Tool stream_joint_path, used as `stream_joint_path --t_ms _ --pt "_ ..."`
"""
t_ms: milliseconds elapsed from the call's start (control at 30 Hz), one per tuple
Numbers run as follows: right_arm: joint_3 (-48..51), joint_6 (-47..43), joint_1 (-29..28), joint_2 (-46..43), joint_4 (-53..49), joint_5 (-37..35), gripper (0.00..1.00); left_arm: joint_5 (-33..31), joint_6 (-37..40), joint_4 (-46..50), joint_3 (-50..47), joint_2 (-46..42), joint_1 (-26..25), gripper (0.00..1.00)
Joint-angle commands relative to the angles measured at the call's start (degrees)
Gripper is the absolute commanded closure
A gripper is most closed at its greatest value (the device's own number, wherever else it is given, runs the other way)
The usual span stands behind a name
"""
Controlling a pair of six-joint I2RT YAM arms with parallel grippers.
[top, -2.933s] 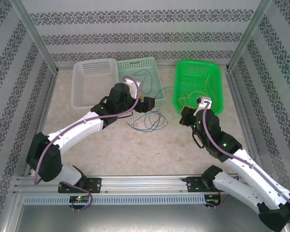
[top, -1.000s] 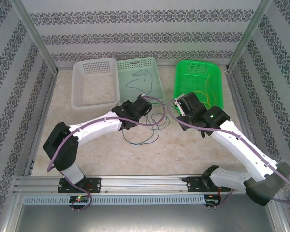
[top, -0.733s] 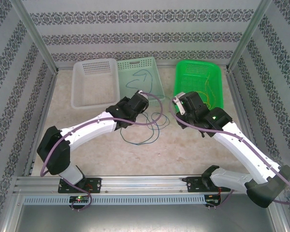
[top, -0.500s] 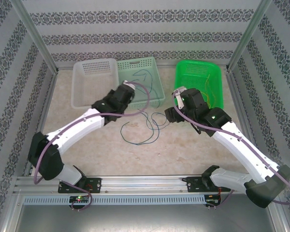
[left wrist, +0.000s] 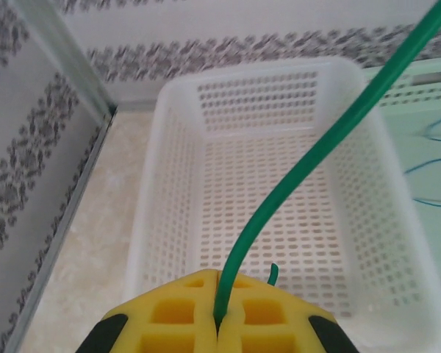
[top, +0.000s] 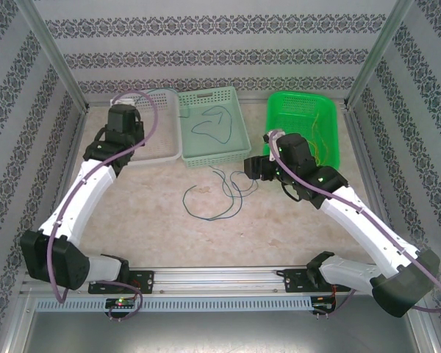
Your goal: Untangle the cables
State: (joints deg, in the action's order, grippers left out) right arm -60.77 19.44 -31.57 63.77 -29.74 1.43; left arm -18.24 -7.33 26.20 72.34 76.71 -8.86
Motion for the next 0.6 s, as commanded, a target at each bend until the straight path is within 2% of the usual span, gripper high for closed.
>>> stream_joint_path --t_ms 0,200,367,500,567 --pt "1.69 2.13 0.81 -1.49 1.73 0.90 0.23 8.92 -9.40 2.08 -1.36 1.99 5.45 1.00" --pt "3.25 3.61 0.90 -1.61 2.35 1.66 0.24 19.89 -18.48 -2.96 -3.84 8.45 13.15 1.00" --pt "4.25 5.08 0.81 0.90 0.68 1.82 0.28 27.32 -21.24 -2.56 -1.53 15.55 14.66 1.00" --pt "5.07 6.21 0.31 4.77 -0.72 2.65 0.32 29.40 -23.00 -2.85 -2.17 18.42 14.66 0.90" --pt "5.40 6.68 -0.13 6.66 -0.83 2.61 0.33 30.46 -23.89 -3.42 -2.61 19.01 14.67 0.78"
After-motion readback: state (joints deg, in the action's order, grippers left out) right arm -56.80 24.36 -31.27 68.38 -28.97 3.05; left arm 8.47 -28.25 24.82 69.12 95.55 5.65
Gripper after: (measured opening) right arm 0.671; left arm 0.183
